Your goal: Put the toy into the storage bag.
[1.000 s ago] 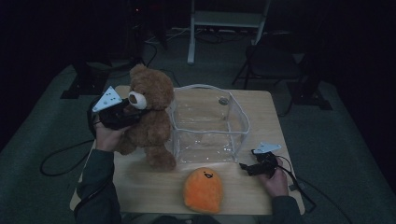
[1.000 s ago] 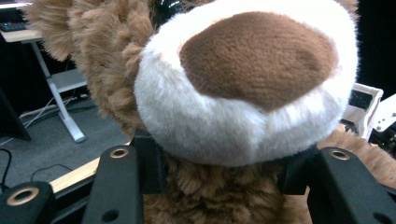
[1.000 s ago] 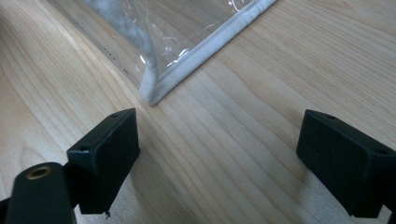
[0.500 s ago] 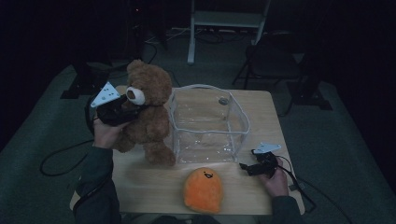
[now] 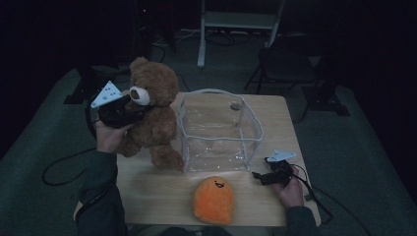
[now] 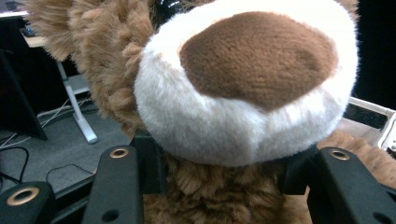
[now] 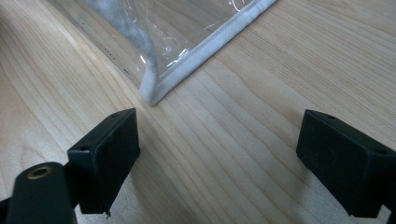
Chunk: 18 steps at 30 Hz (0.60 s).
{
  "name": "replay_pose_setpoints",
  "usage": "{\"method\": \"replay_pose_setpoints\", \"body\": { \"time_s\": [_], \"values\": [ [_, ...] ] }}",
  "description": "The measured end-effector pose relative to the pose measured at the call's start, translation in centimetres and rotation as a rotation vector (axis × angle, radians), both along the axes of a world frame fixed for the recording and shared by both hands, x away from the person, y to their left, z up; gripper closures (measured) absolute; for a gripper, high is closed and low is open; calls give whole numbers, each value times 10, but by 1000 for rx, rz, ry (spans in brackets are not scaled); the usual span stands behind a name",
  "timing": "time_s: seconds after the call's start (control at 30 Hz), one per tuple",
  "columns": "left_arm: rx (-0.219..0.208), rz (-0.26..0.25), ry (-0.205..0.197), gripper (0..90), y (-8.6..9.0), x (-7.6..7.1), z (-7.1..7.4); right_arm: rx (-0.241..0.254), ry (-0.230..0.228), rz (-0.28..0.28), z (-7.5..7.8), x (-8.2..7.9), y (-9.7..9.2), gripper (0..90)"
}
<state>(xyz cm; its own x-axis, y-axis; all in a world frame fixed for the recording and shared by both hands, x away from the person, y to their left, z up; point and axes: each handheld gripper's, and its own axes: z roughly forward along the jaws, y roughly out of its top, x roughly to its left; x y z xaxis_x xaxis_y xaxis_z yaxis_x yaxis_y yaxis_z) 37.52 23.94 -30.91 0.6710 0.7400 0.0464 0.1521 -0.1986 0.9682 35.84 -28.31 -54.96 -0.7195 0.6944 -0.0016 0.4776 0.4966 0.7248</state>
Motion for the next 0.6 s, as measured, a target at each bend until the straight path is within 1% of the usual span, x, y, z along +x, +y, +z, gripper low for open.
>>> {"method": "replay_pose_setpoints", "body": {
  "time_s": [0.37, 0.6],
  "values": [
    [-5, 1, 1, 479, 1, 1, 5, 6, 0, -10, 0, 0, 0, 135],
    [-4, -1, -5, 478, 1, 3, 10, 6, 0, -11, 0, 0, 0, 135]
  ]
}}
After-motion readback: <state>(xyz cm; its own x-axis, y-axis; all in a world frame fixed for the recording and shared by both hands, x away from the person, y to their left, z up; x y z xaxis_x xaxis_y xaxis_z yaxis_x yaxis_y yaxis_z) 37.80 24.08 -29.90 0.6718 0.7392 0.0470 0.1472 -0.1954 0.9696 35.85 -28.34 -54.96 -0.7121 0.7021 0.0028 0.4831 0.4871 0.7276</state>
